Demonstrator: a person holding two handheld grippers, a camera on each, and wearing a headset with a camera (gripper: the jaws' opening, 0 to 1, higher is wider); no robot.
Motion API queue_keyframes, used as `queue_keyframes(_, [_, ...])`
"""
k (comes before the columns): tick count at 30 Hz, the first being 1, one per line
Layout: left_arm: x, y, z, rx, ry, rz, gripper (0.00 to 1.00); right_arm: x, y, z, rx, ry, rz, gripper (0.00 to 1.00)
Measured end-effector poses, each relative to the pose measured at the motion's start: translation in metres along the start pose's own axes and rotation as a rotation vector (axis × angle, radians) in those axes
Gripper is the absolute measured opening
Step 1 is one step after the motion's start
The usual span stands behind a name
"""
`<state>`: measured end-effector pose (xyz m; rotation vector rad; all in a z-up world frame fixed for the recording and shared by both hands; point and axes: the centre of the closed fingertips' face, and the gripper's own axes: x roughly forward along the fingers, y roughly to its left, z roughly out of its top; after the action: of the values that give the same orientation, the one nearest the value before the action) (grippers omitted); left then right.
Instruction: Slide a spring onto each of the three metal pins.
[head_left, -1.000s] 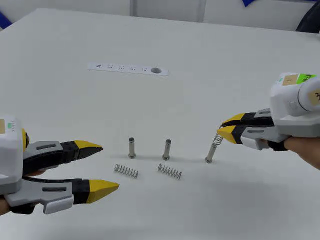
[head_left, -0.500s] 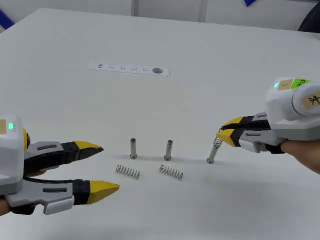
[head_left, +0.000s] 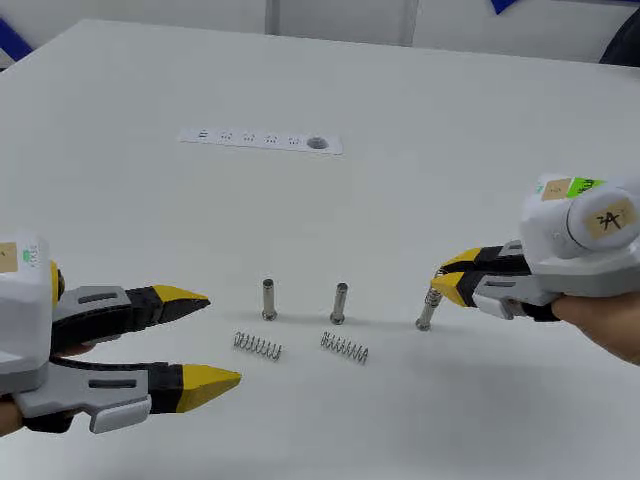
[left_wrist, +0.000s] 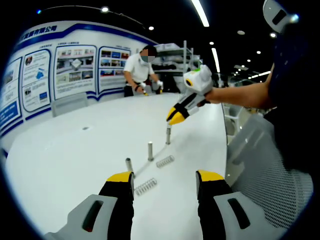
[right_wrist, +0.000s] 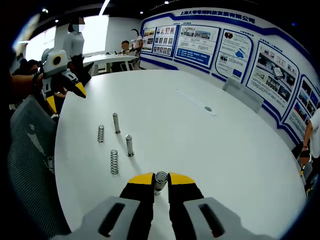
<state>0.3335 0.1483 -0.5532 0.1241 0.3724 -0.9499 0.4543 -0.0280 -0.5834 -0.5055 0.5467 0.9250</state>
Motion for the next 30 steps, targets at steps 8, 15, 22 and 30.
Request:
queue_keyframes(8, [0.001,-0.001,-0.003,-0.005,0.004,-0.001,0.51,0.010,0.004,-0.013,0.024,0.024,0.008,0.11])
queue_keyframes(15, [0.002,-0.002,-0.004,-0.010,0.002,-0.003,0.51,0.017,0.005,-0.022,0.041,0.042,0.013,0.11])
queue_keyframes(22, [0.003,-0.002,-0.006,-0.015,0.004,-0.003,0.51,0.021,0.007,-0.025,0.047,0.043,0.017,0.11])
queue_keyframes(30, [0.003,-0.001,-0.006,-0.016,0.001,-0.002,0.51,0.021,0.006,-0.026,0.039,0.045,0.014,0.12])
